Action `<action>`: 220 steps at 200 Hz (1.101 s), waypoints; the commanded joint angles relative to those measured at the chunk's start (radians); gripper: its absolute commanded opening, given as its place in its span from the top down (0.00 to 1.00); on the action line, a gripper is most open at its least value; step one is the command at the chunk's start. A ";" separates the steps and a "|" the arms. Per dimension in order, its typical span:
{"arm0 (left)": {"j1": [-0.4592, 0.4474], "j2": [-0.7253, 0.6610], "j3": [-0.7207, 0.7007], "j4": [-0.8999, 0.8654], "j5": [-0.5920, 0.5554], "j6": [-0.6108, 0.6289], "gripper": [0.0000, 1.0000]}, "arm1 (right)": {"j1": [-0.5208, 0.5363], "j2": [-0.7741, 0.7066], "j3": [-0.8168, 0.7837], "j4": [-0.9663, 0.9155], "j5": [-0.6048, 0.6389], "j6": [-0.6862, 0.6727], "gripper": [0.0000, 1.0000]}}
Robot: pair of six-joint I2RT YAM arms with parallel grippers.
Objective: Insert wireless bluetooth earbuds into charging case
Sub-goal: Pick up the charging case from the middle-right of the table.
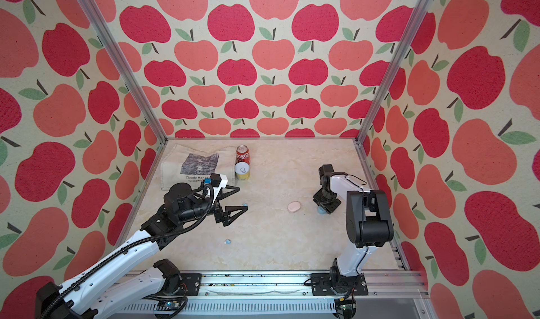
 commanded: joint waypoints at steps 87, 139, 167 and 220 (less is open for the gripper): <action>0.005 0.030 0.072 0.069 -0.099 -0.365 0.17 | 0.089 -0.368 -0.086 0.212 -0.292 -0.094 0.83; -0.136 0.098 0.020 0.307 -0.217 -0.434 0.18 | 0.284 -0.649 -0.108 0.472 -0.474 0.021 0.84; -0.206 0.155 0.025 0.393 -0.306 -0.388 0.17 | 0.400 -0.704 -0.113 0.585 -0.462 0.103 0.84; -0.291 0.225 0.059 0.443 -0.401 -0.263 0.16 | 0.525 -0.715 -0.062 0.637 -0.411 0.138 0.84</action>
